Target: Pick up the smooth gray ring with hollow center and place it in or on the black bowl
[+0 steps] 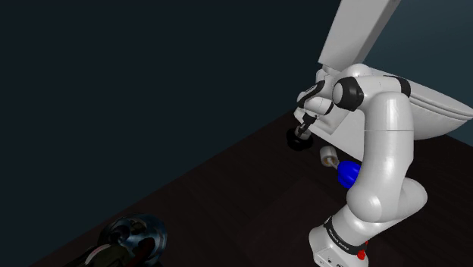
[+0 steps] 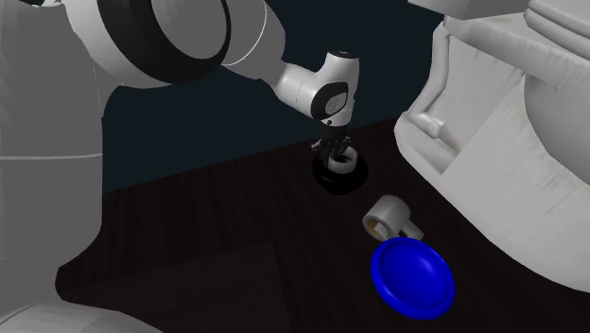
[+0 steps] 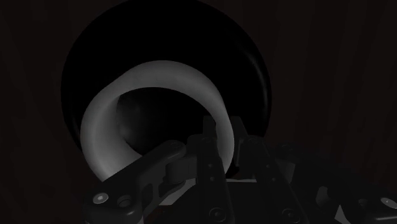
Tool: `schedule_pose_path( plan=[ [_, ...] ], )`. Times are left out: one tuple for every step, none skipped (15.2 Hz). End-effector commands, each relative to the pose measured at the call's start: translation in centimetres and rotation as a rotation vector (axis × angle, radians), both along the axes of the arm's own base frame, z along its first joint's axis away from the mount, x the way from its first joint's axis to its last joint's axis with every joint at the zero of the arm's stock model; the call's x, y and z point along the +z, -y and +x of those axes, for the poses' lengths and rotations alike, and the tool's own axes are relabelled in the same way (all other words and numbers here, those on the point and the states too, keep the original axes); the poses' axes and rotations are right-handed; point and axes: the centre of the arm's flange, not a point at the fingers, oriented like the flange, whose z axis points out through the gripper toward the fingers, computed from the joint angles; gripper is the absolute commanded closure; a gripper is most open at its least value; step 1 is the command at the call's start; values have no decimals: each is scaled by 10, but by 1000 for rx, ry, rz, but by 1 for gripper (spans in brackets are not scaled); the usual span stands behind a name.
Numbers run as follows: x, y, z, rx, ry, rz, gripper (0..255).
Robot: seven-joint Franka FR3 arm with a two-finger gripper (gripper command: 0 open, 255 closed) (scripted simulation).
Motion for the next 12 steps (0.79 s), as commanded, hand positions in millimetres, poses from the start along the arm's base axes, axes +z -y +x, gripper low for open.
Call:
schedule_pose_path(
  plan=[
    [0,0,0,0,0,0,0],
    [0,0,0,0,0,0,0],
    [0,0,0,0,0,0,0],
    [0,0,0,0,0,0,0],
    [0,0,0,0,0,0,0],
    [0,0,0,0,0,0,0],
    [13,0,0,0,0,0,0],
    [26,0,0,0,0,0,0],
    [40,0,0,0,0,0,0],
    [50,0,0,0,0,0,0],
    [50,0,0,0,0,0,0],
    [50,0,0,0,0,0,0]
  ],
)
